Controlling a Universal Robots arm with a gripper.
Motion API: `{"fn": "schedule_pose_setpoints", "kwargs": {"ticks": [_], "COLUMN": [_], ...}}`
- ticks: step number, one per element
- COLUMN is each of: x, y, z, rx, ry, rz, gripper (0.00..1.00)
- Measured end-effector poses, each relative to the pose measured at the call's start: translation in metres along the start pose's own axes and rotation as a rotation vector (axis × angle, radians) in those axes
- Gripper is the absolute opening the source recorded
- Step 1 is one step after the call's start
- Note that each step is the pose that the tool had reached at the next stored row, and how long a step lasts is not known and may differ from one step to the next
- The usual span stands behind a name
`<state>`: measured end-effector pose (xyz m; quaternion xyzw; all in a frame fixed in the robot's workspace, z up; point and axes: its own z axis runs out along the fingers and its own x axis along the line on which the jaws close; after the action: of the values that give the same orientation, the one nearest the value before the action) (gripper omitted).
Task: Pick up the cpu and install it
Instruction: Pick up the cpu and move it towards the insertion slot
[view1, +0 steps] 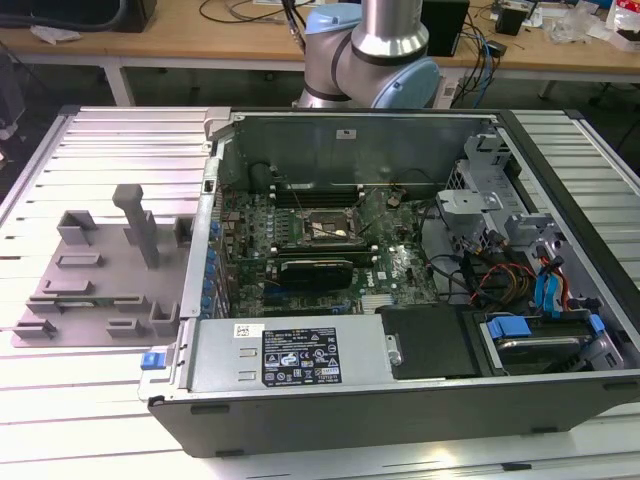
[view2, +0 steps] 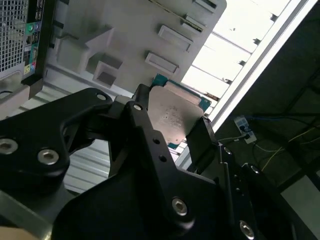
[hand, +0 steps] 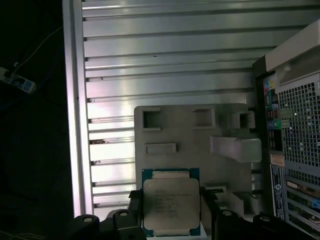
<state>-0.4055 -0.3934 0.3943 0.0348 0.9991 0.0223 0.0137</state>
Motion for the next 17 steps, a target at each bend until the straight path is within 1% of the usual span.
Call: {"fn": "schedule_pose_setpoints", "kwargs": {"ticks": [2,4,7,11,14,17], "x": [-0.0036,-0.0207,-0.0348,-0.0427,-0.0526,-0.0598], "y": [0.0001,0.0013,0.0022,0.0027,0.0033,0.0037], "z": [0.0000,0.0005,0.0010,0.0012,0.0014,0.0017], "rx": [-0.0004,-0.0003,-0.0003,-0.0003,-0.0003,-0.0003], "ry": [0.0007,0.0006,0.0006,0.0007,0.0007,0.0007], "rz": [-0.012,-0.011,-0.011,-0.011,-0.011,-0.011], "gripper": [0.55,0.55,0.55,0.55,0.55,0.55]}}
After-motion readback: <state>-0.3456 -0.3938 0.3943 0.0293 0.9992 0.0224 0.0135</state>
